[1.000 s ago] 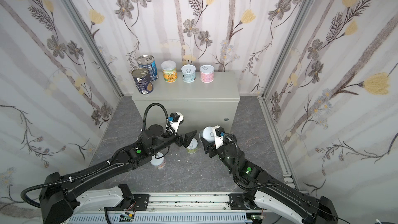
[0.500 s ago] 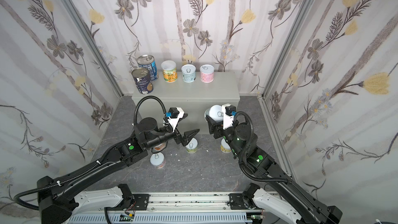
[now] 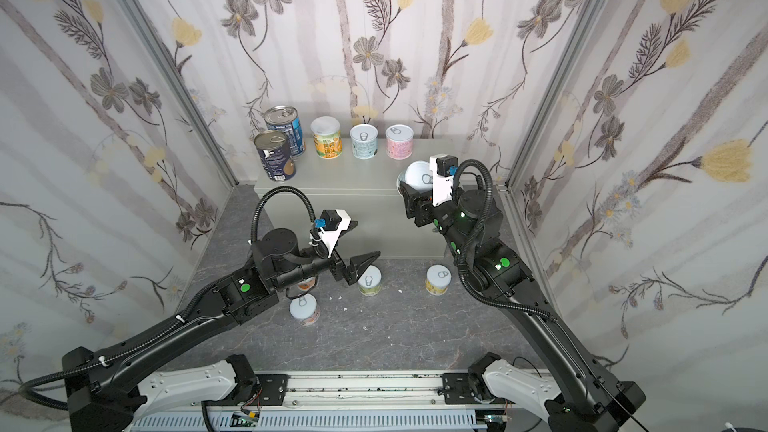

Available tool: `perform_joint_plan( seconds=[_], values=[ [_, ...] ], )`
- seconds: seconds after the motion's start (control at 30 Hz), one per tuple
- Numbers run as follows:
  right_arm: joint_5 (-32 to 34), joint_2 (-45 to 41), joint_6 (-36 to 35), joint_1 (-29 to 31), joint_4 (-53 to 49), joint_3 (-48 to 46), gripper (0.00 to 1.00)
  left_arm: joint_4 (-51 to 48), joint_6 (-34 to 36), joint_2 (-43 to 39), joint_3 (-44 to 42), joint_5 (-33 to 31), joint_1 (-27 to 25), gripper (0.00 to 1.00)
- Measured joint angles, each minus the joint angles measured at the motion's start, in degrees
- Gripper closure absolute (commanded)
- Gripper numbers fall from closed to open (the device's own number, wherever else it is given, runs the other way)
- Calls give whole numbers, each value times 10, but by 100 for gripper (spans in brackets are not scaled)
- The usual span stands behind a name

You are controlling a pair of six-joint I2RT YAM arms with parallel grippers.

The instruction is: Place and organize the canned foods onto the counter

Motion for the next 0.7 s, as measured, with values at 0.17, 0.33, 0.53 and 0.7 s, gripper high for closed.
perform_joint_plan(
  seconds=[0.17, 0.33, 0.53, 0.7],
  values=[
    [-17, 37, -9, -23, -38, 43, 65, -1, -11, -10, -15, -12, 0, 0],
    [-32, 66, -21, -58, -60, 75, 64, -1, -15, -12, -25, -23, 0, 0],
    [-51, 105, -40, -105, -71, 122, 64, -1, -23, -12, -26, -28, 0, 0],
    [-57, 143, -50, -134, -97, 168, 63, -1, -24, -9, -27, -31, 0, 0]
  ],
)
